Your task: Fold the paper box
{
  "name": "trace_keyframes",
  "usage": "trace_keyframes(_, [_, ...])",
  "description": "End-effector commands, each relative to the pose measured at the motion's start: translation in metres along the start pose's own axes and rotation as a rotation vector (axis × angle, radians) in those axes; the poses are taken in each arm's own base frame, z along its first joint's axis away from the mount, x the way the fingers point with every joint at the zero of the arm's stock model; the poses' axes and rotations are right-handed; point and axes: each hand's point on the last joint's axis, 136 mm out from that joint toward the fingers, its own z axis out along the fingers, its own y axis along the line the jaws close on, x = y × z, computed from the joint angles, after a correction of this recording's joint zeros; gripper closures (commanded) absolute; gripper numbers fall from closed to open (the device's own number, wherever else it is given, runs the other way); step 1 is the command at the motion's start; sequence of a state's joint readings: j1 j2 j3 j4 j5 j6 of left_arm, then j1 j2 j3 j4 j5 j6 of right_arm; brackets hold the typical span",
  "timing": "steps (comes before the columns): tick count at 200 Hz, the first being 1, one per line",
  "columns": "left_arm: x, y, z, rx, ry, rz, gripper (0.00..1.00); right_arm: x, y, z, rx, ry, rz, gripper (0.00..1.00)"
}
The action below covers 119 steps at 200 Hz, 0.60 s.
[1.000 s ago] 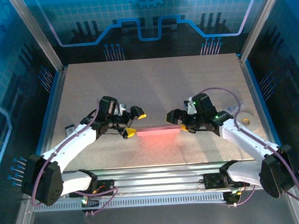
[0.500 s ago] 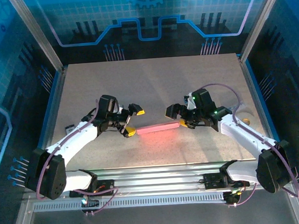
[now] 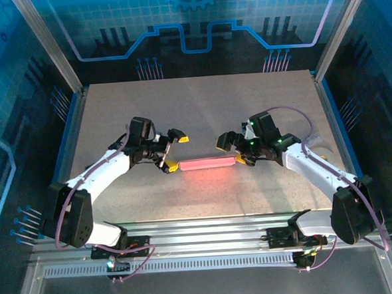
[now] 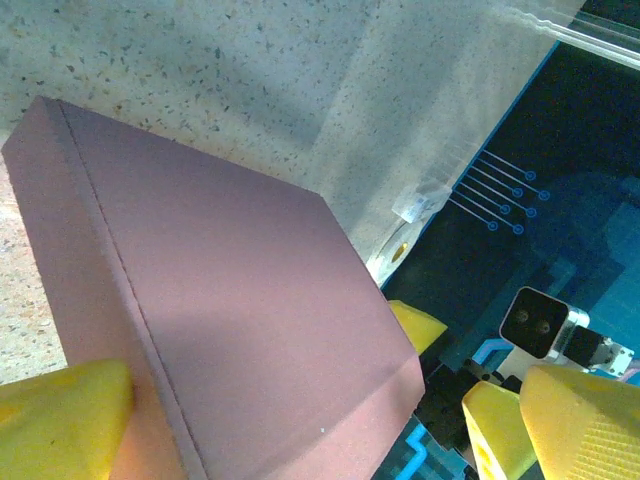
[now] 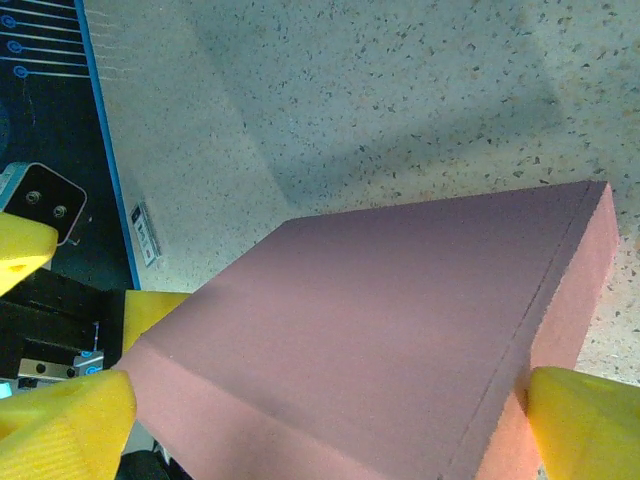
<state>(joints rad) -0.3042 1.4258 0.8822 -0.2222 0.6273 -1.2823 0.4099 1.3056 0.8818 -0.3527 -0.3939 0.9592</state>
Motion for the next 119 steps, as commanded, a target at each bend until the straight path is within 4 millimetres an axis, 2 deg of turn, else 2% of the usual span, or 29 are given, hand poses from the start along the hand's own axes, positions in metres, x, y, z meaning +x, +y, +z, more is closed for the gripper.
trace_keyframes(1, [0.018, -0.022, 0.002, 0.051, 0.111, 0.019, 0.01, 0.000, 0.029, -0.003, -0.094, 0.040, -0.001, 0.00])
trace_keyframes(119, [0.000, -0.023, 0.007, 0.017, 0.120, 0.010, 0.01, -0.020, 0.020, 0.010, -0.060, 0.029, 0.034, 0.00])
